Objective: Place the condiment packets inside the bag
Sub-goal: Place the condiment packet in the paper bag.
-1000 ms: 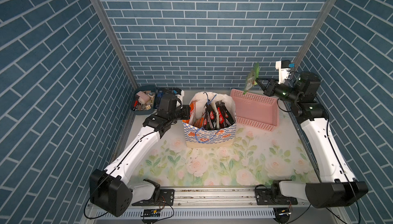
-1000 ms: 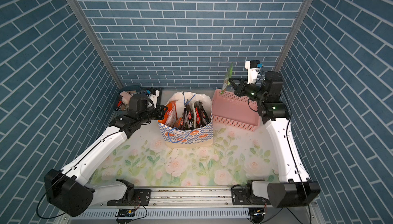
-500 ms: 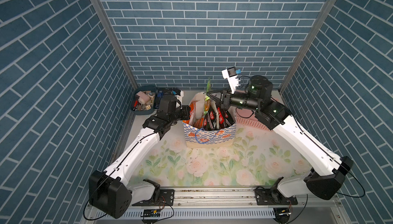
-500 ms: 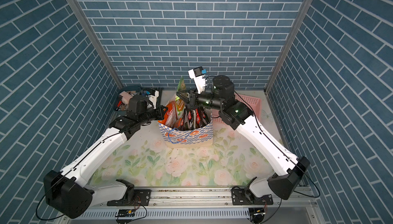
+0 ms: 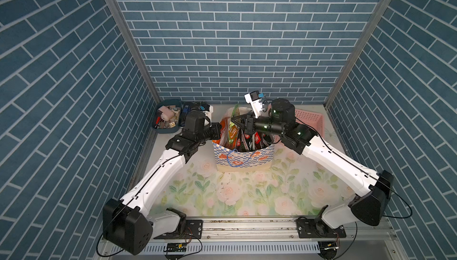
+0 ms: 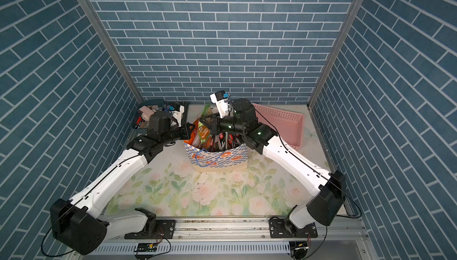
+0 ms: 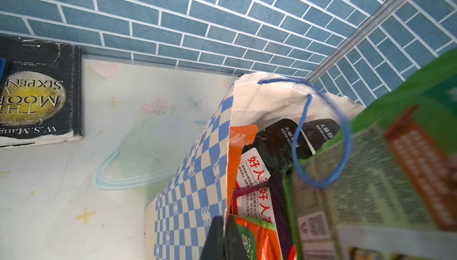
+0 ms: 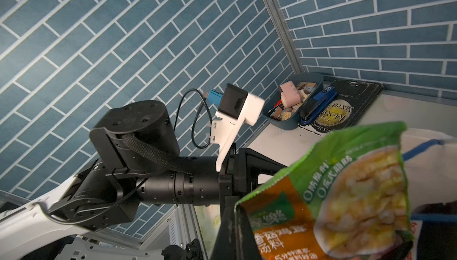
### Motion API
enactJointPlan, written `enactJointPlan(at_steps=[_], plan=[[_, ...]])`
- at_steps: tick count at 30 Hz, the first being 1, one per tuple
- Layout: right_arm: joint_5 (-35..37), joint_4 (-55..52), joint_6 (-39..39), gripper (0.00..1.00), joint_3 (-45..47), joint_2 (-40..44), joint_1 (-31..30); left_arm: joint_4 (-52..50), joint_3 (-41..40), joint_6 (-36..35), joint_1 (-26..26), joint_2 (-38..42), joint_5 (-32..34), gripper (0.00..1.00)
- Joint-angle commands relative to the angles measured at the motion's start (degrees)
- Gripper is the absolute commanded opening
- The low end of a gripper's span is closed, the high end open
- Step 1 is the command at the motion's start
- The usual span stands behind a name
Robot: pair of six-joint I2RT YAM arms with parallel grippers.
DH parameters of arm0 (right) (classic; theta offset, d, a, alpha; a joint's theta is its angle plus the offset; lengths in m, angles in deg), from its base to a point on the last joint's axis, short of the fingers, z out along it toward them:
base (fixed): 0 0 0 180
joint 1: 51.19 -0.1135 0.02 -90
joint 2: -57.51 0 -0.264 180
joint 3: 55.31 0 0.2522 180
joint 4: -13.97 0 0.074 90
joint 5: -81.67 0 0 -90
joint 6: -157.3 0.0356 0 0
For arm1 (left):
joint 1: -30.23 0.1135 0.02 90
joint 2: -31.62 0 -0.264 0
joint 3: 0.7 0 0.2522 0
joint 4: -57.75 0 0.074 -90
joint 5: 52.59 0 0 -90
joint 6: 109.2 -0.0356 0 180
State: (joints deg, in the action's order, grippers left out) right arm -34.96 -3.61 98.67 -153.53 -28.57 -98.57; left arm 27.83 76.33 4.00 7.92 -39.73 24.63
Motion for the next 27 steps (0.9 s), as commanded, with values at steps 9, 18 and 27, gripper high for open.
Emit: enactJointPlan(at_steps=[9, 18, 27], plan=[[-5.6, 4.9, -0.5, 0.00, -2.5, -3.6, -2.1, 0.1, -1.2, 0.0, 0.3, 1.0, -0.1, 0.04], [-5.7, 4.6, -3.9, 0.00, -4.1, -2.1, -2.6, -0.4, -1.2, -0.1, 0.3, 1.3, 0.3, 0.04], [-5.3, 9.8, -2.3, 0.00, 0.4, -2.8, -2.2, 0.0, -1.4, 0.1, 0.3, 1.3, 0.3, 0.04]])
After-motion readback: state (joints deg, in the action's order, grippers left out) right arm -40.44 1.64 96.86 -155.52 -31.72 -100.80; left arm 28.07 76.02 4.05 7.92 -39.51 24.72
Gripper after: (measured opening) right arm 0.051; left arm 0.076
